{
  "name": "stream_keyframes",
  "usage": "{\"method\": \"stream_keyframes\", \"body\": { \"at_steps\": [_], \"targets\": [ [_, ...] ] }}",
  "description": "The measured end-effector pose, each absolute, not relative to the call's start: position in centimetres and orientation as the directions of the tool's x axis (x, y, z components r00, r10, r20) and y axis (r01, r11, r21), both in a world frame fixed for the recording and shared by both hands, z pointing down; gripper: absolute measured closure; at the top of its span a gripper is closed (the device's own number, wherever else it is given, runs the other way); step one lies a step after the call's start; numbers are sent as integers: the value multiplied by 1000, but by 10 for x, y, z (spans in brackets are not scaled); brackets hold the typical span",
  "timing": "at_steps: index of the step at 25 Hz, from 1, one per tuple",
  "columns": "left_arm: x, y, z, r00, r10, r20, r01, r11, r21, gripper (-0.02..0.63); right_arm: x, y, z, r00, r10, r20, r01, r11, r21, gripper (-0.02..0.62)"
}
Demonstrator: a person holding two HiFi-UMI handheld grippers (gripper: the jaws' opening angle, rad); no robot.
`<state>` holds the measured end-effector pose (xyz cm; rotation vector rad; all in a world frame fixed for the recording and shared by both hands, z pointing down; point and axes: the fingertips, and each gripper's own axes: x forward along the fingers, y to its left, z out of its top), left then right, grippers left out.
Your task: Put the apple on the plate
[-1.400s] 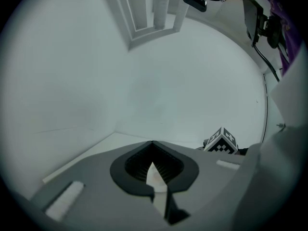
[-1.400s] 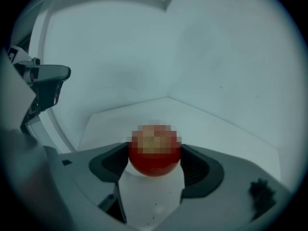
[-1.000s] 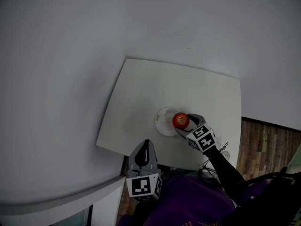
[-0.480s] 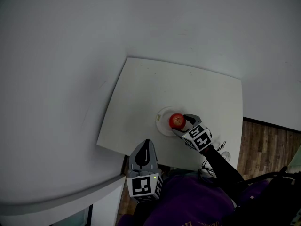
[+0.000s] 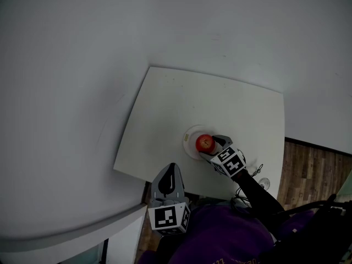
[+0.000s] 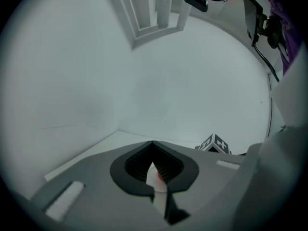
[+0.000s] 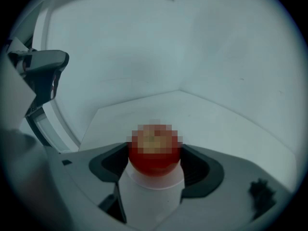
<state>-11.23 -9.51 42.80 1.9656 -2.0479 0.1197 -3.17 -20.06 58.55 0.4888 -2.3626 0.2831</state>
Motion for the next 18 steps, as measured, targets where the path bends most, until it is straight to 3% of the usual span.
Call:
{"method": "stream_keyframes", "body": {
  "at_steps": [18],
  "targets": [
    [-111,-95,428,-16,-963,267,-988,57,145,600,-33,-198,589,-695,-268,667,-407,912,-57,255]
  ]
}}
